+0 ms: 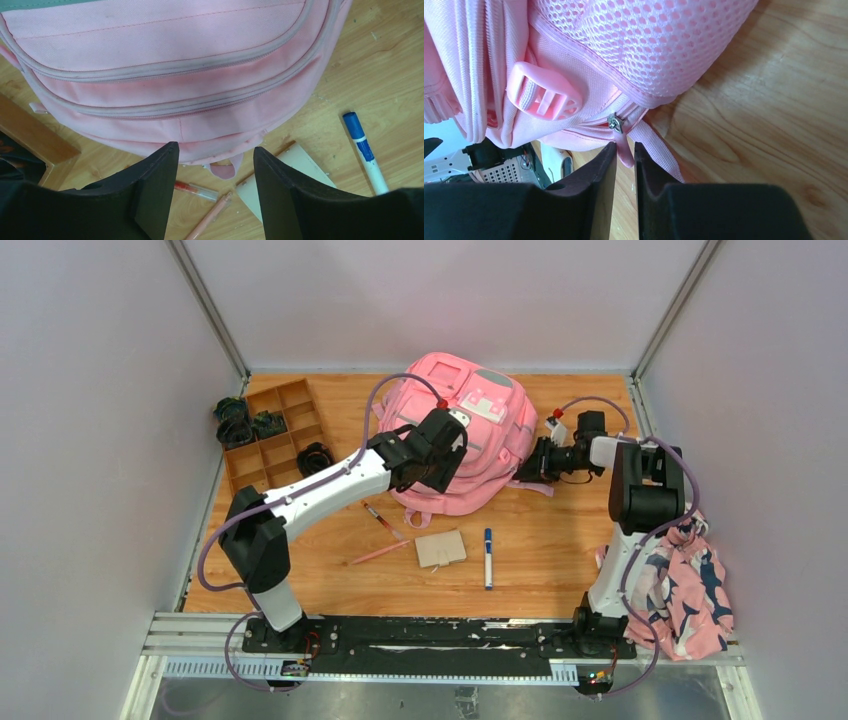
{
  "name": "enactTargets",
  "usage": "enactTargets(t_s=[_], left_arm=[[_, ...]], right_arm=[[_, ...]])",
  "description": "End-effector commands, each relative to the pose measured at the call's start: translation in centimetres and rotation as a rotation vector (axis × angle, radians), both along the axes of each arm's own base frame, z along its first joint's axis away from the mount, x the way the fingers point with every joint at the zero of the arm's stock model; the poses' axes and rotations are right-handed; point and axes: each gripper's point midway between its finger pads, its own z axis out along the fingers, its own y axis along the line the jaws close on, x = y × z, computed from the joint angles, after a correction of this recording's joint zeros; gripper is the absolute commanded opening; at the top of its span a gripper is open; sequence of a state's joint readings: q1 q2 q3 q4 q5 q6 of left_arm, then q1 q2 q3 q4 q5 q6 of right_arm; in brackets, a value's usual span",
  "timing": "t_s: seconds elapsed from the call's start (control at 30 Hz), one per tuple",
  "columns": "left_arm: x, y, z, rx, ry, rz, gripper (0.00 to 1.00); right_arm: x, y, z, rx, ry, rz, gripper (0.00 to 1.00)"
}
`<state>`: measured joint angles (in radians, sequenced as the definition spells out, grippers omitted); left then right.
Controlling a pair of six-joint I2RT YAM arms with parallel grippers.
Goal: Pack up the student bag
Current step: Zip the student bag at the center of the board.
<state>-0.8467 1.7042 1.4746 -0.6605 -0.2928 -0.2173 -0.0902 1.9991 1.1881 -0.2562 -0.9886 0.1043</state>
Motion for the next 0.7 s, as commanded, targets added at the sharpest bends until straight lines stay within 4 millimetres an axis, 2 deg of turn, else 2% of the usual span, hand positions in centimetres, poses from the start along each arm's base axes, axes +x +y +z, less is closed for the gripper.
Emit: enactTargets(t_s=[0.0,0.23,0.43,0.67], left_arm=[[0.6,-0.1,2.0,-0.024,-0.039,0.002,0.62],[0.8,-0.5,1.3,-0.024,-0.037,-0.007,0.62],[3.4,-0.2,-0.1,-0.033,-0.021,0.045,0.62],[5.8,-2.5,-2.7,-0.052,0.031,0.023,0.61]], right_arm=[[-0.5,-0.9,0.2,-0.039,-0.005,-0.021,0.21],[-0.5,-2.0,0.8,-0.101,-0.004,-0.06,0.0],[-1.6,-2.4,1.7,-0.172,-0.003,-0.079,0.0],[-4.2,-1.4,0.4,-0.413,0.079,-0.021,0.0]])
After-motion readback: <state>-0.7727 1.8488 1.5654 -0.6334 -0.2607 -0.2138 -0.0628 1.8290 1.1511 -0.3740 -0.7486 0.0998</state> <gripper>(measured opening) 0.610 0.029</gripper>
